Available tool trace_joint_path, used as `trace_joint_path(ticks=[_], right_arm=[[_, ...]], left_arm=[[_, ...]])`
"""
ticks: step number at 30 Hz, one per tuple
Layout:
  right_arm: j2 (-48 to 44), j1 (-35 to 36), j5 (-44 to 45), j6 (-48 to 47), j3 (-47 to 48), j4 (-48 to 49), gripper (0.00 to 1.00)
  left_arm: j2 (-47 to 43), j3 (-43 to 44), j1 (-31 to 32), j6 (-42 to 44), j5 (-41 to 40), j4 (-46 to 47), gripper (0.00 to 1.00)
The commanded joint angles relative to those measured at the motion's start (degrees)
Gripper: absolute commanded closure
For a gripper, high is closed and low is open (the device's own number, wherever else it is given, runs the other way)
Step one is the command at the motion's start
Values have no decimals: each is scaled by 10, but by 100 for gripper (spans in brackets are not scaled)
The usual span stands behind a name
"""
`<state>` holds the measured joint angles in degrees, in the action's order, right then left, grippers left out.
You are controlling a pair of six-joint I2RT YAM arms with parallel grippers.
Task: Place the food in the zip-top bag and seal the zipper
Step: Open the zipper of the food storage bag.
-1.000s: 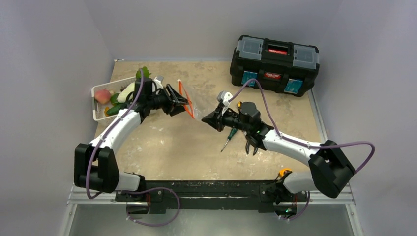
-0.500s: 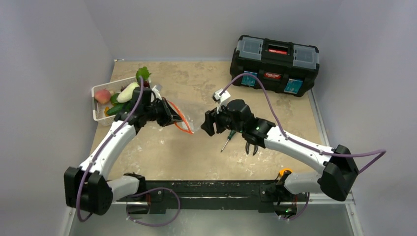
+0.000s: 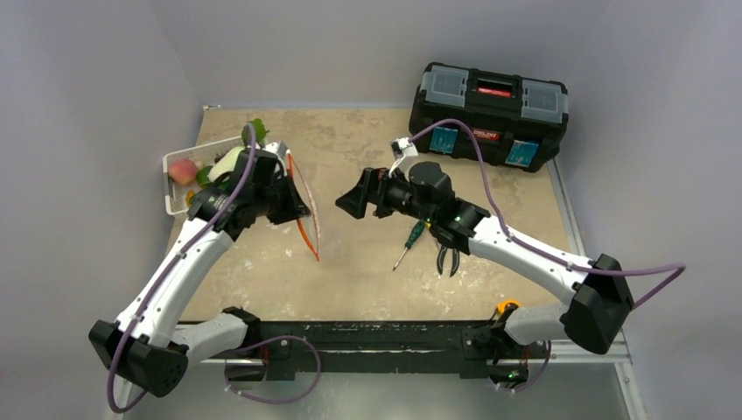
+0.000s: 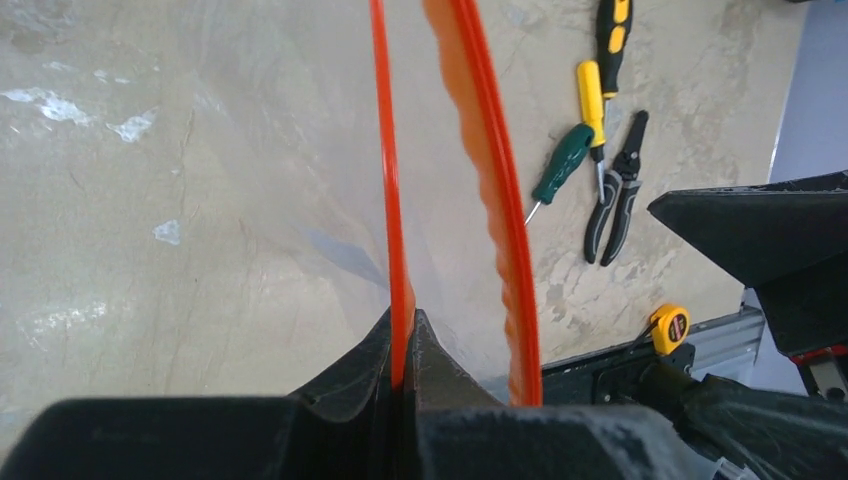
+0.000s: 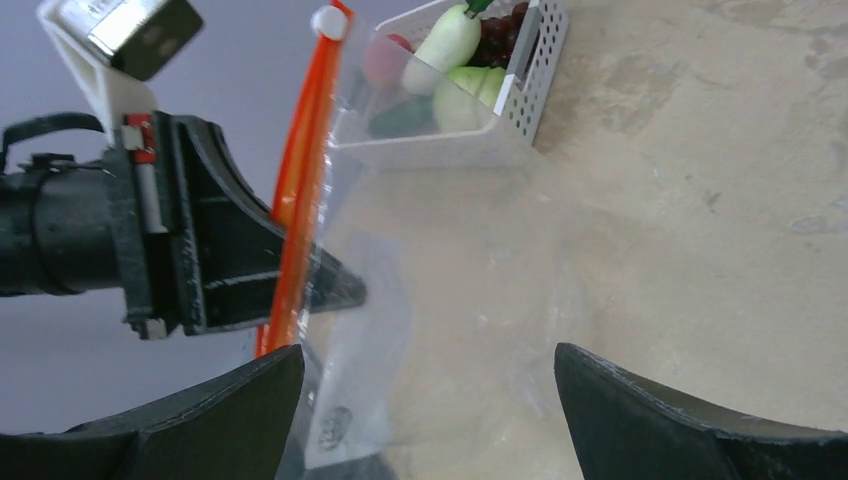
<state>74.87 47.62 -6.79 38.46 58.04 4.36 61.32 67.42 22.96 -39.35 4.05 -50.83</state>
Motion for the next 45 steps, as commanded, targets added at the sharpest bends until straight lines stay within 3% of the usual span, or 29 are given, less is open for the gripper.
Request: trace_joint_path(ticks=[1, 4, 7, 16, 19, 23, 28, 32, 36, 43, 45], right_arm=[[62, -16, -76, 71, 42, -5, 1], [85, -44, -169, 108, 18, 36, 1], [69, -32, -103, 90, 8, 9, 1], [82, 49, 131, -17, 120, -200, 7], [108, 105, 261, -36, 175, -262, 10], [130, 181, 415, -59, 227, -312, 22], [180, 221, 513, -76, 282, -368, 32], [206, 239, 545, -87, 310, -390, 59], [222, 258, 580, -85, 319, -393, 63], [205, 260, 599, -74, 285, -375, 100], [185, 260, 595, -85, 265, -343, 100]], left_arm=[[59, -28, 3, -17, 70, 10, 100], [79, -95, 4, -66, 151, 95, 100], [66, -126, 8, -83, 144, 139, 100], [78, -128, 9, -83, 154, 153, 100], [76, -126, 9, -82, 150, 150, 100], [74, -120, 9, -77, 141, 140, 100], [71, -114, 9, -73, 133, 132, 100], [67, -108, 9, -69, 126, 125, 100], [66, -106, 9, -66, 115, 119, 100], [34, -116, 8, -63, 109, 124, 100], [25, -109, 9, -50, 105, 118, 100]])
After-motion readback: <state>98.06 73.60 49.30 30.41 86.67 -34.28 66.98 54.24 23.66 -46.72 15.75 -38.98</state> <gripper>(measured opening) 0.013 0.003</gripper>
